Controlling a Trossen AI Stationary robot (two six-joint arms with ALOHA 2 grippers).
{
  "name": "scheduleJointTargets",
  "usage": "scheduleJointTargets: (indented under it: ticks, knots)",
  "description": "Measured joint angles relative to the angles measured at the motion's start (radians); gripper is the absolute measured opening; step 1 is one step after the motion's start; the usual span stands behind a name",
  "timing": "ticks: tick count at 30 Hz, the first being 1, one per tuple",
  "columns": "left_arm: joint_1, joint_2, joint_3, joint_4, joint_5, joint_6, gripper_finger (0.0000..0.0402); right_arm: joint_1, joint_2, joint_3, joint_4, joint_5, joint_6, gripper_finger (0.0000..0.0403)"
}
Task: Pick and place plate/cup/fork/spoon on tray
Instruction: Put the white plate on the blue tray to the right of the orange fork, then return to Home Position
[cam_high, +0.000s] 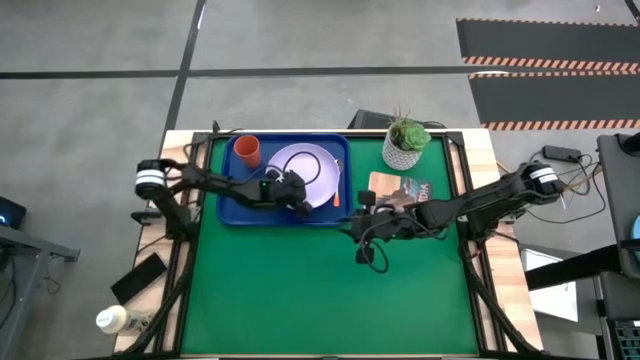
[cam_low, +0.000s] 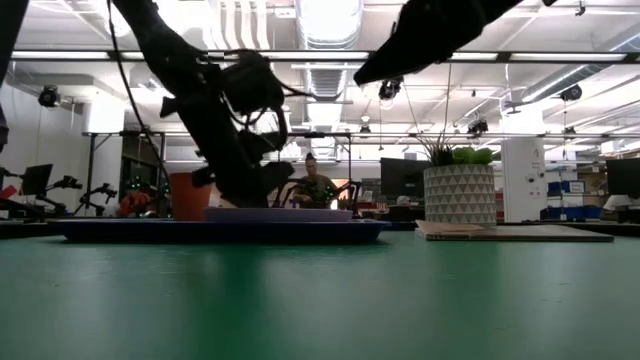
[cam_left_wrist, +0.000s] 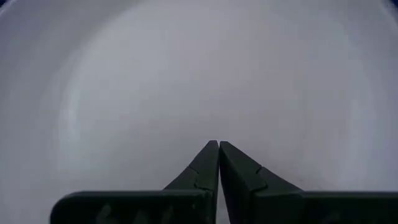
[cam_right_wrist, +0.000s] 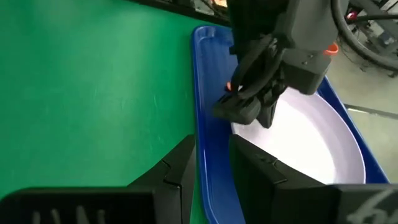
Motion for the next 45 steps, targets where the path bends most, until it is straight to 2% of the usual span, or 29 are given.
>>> scheduleJointTargets:
  ticks: [7,11,18,27,31,35,39,45]
  knots:
    - [0.012,0.042,0.008,0.035,-0.001,0.000,0.0000,0.002,-0.023,-0.004,0.002,0.000,0.017,0.0089]
    - [0.004,0.001,0.006,0.034,0.017,0.008,0.0000,0.002,-0.021,-0.004,0.002,0.000,0.018,0.0089]
    - [-0.079,-0.183,-0.010,0.043,0.130,0.077,0.0000,0.002,-0.013,-0.005,0.004,0.000,0.005,0.0089]
    - [-0.351,-0.505,-0.083,0.131,0.145,0.293,0.0000,0.011,-0.021,-0.024,0.004,-0.001,-0.033,0.0089]
    - [-0.466,-0.629,-0.163,0.195,0.145,0.367,0.0000,0.011,-0.036,-0.027,0.014,-0.003,-0.086,0.0089]
    - [-0.546,-0.745,-0.285,0.335,0.146,0.413,0.0000,0.011,-0.056,-0.030,0.019,-0.003,-0.120,0.0089]
    - [-0.561,-0.854,-0.428,0.480,0.146,0.419,0.0000,0.011,-0.073,-0.036,0.025,-0.053,-0.130,0.0089]
    - [-0.559,-1.043,-0.603,0.547,0.133,0.411,0.0000,0.011,-0.093,-0.046,0.049,-0.076,-0.135,0.0089]
